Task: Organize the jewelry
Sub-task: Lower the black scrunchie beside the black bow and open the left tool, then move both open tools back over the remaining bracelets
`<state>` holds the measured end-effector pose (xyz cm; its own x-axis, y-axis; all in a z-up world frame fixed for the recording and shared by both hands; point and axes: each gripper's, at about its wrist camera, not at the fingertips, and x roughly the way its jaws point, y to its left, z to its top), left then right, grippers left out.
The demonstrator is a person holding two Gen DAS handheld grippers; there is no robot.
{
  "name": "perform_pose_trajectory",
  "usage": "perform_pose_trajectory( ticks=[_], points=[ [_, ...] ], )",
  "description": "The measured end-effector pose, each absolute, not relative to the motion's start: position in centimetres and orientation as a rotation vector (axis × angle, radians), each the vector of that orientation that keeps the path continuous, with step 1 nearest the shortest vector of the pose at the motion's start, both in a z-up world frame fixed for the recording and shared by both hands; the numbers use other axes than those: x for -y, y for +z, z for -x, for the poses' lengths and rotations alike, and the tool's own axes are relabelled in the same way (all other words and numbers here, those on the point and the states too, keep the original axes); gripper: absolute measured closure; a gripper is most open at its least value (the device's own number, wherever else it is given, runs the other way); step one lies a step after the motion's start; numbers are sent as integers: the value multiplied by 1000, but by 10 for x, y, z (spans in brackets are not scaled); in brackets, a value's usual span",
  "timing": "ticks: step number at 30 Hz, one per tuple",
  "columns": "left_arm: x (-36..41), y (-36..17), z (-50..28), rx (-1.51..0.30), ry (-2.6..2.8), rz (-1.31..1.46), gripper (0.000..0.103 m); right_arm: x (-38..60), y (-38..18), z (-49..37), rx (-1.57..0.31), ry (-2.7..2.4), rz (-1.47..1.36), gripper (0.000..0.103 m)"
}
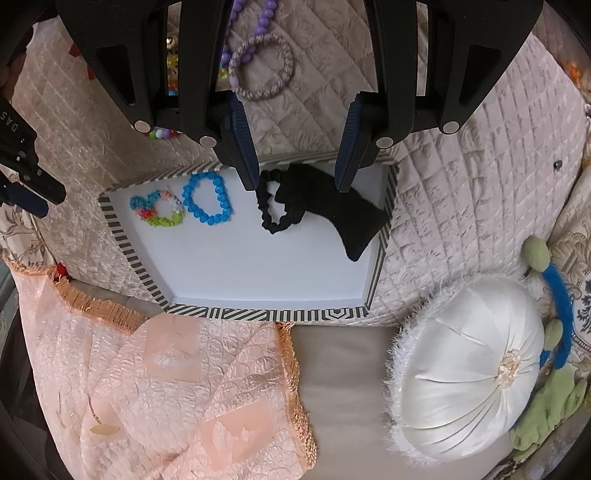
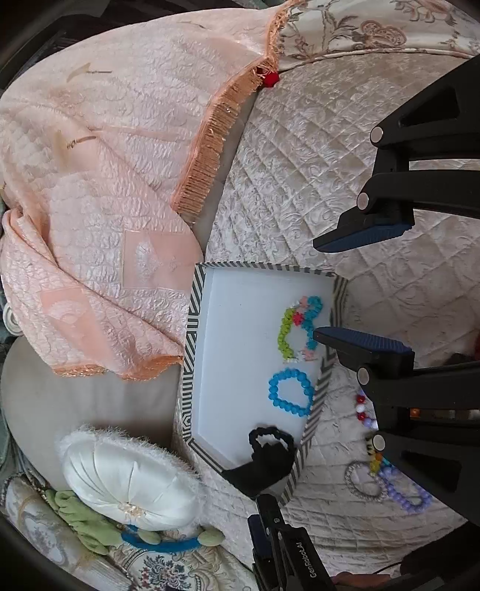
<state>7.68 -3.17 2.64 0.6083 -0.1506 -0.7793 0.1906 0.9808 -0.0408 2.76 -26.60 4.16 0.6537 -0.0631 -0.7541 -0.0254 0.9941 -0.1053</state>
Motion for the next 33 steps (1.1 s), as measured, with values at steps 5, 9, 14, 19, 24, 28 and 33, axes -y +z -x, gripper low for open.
perform_pose_trajectory(
  ticks=[5, 9, 14, 19, 24, 28, 33],
  points=[
    [29, 34, -58, -881, -191, -49, 61, 265, 52, -7, -848, -19, 91, 63],
    [30, 37, -38, -869, -181, -69, 61, 263, 62, 17, -833, -9, 71, 62],
    [31, 41, -16, -859, -179, -76, 61, 259, 64, 42, -834, 12, 42, 49],
    [32, 49, 3, -831, -178, -88, 61, 252, 66, 63, -824, 19, 45, 46],
    [35, 54, 20, -808, -182, -98, 60, 246, 63, 77, -828, 30, 20, 45],
    [36, 55, 30, -798, -184, -103, 60, 243, 59, 84, -838, 37, 12, 45],
    [36, 56, 36, -792, -182, -106, 60, 243, 56, 92, -841, 37, 8, 45]
  ],
)
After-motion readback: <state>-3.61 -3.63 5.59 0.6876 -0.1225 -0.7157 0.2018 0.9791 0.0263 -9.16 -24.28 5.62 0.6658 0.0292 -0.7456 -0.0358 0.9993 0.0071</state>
